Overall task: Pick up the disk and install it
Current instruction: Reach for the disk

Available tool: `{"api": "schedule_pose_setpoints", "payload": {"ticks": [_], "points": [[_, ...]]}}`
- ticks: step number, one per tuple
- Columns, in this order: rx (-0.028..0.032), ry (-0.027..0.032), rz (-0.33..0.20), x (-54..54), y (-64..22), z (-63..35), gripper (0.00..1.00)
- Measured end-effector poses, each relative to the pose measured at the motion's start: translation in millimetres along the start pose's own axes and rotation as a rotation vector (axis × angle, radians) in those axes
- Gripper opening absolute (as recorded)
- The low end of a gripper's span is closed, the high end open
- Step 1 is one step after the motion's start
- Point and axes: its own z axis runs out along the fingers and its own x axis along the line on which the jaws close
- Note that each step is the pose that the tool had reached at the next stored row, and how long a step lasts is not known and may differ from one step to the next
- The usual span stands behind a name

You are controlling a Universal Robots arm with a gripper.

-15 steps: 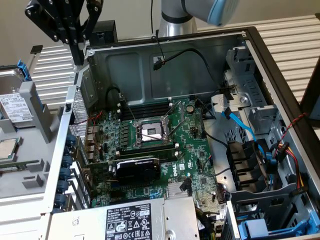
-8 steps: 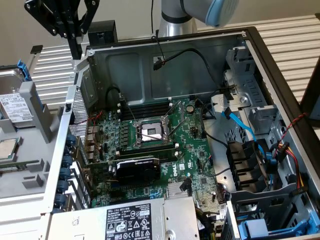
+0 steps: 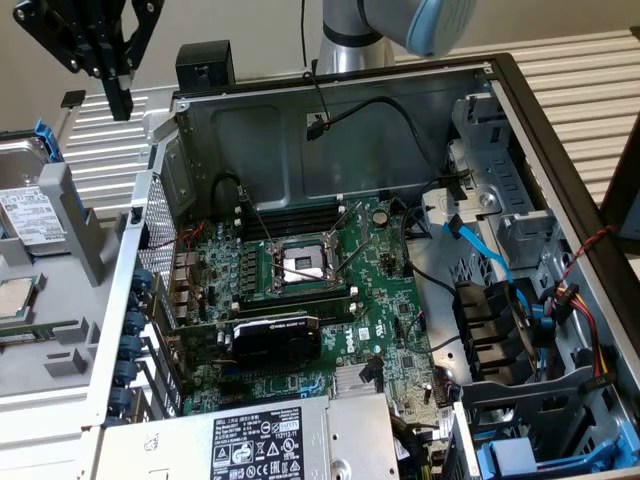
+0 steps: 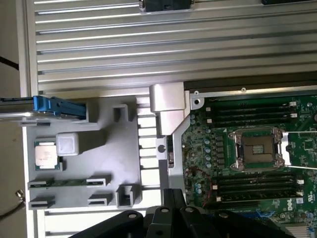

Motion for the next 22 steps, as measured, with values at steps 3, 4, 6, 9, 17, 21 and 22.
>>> {"api": "schedule_pose_setpoints", "payload": {"ticks": [3,4,6,9,17,21,22], "points": [[0.0004,-0.0001,0.0,10.9,4.3,0.4,0.11],[0.0008,-0.0001,0.0,13.4,6.5,0.4,0.11],[0.0022,-0.0002,0.0,17.9,10.5,0.7,0.11],[0.0055,-0.0005,0.0,24.4,16.4,1.0,0.11],[0.0124,-0.001,0.0,46.8,28.8,1.4,0.11],[0.0133,-0.0011,0.0,60.9,30.3,1.8,0.11],[0.0133,-0.0011,-0.001,64.4,30.1,1.8,0.11]]}}
